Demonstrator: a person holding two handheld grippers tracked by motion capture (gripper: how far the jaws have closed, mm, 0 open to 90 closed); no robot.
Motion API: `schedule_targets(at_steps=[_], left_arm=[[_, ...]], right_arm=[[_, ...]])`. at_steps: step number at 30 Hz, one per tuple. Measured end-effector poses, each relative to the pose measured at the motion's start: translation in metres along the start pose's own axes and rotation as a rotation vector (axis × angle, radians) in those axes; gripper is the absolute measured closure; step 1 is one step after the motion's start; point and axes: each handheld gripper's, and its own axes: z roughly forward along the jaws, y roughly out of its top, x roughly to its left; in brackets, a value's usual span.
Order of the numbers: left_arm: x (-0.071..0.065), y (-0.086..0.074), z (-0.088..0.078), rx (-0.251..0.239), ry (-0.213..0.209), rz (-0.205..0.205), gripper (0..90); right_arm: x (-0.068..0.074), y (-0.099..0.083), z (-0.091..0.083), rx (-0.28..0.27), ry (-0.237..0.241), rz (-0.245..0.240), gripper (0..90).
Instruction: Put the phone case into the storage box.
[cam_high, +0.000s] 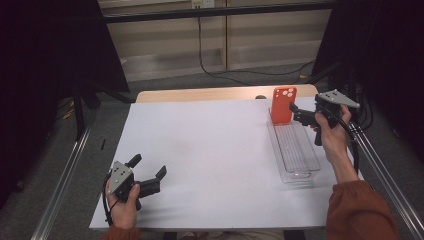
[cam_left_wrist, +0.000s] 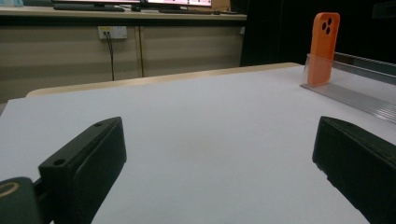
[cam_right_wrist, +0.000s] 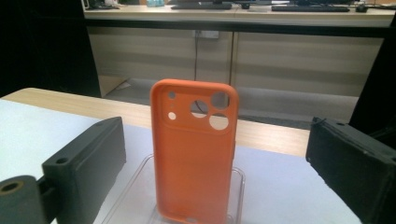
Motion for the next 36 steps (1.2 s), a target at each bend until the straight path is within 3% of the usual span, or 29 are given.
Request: schedule_targets(at_steps=[4, 7, 10, 20, 36], left_arm=[[0.0, 0.0, -0.001, -0.005, 0.012, -0.002, 2.7], [0.001, 0.0, -0.001, -0.003, 0.026, -0.003, 1.9], [0.002, 0.0, -0.002, -0.003, 0.033, -0.001, 1.8], [0.001, 0.0, -0.002, -0.005, 0.021, -0.007, 1.7], [0.0, 0.0, -0.004, -0.016, 0.023, -0.007, 1.7]], right_arm=[[0.002, -0.001, -0.008, 0.014, 0.024, -0.011, 2.2], [0.003, -0.002, -0.018, -0.043, 0.012, -0.041, 0.1], [0.003, -0.003, -0.024, -0.045, 0.028, -0.017, 0.0], [0.003, -0.018, -0.041, -0.057, 0.015, -0.007, 0.0], [0.01, -0.035, -0.069, -0.063, 0.007, -0.022, 0.0]])
